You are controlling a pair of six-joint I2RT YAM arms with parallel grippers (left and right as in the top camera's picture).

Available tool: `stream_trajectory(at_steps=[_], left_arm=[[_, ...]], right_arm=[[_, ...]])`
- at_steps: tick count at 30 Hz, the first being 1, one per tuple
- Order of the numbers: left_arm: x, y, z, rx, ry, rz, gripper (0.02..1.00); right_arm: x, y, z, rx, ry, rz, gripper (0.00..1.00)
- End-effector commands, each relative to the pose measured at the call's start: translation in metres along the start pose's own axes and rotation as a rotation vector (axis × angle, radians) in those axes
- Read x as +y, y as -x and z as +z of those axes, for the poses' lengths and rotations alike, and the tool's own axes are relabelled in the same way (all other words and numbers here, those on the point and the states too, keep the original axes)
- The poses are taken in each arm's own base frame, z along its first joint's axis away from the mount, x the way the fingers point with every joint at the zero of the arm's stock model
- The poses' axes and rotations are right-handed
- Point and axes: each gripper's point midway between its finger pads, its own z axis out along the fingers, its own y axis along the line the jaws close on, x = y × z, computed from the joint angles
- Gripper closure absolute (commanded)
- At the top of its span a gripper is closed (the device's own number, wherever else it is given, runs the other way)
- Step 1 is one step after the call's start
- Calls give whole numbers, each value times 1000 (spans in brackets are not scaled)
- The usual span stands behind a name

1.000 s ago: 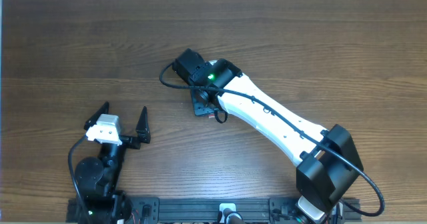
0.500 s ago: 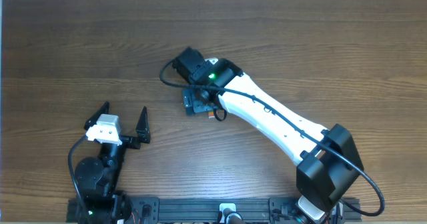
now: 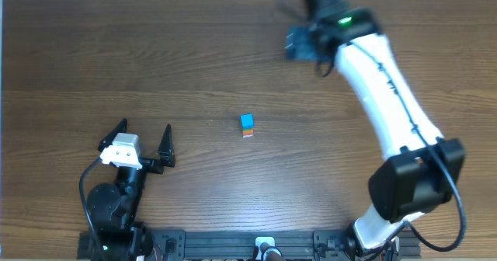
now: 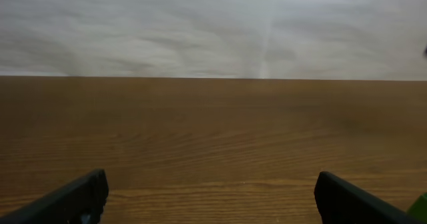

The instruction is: Stack Cubes

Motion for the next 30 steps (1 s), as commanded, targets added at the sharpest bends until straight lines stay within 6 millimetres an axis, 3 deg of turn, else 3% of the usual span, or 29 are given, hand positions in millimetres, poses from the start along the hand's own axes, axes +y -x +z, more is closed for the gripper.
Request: stream_trajectory(at_steps=[1, 6, 8, 10, 12, 13, 17, 21, 25, 30], left_arm=[[0, -2, 0, 3, -5, 10, 20], [0, -2, 0, 3, -5, 10, 18], [0, -2, 0, 3, -5, 10, 18], [0, -2, 0, 3, -5, 10, 18], [0, -2, 0, 3, -5, 10, 18], [0, -2, 0, 3, -5, 10, 18], [0, -2, 0, 3, -5, 10, 18], [0, -2, 0, 3, -5, 10, 18], [0, -2, 0, 3, -5, 10, 18], [0, -2, 0, 3, -5, 10, 18]], right_arm=[[-53, 36, -18, -79, -54, 18, 9], [-88, 42, -62, -149, -70, 45, 7], [-101, 41, -94, -202, -76, 48, 7], [-114, 35, -150, -309, -77, 35, 7], [-121, 28, -185, -381, -82, 25, 7], [-124, 21, -211, -436, -91, 8, 7], [-132, -9, -275, -581, -99, 11, 9], [-139, -56, -327, -734, -93, -3, 9], [-145, -102, -342, -811, -91, -23, 7], [-140, -144, -330, -905, -44, -53, 7]])
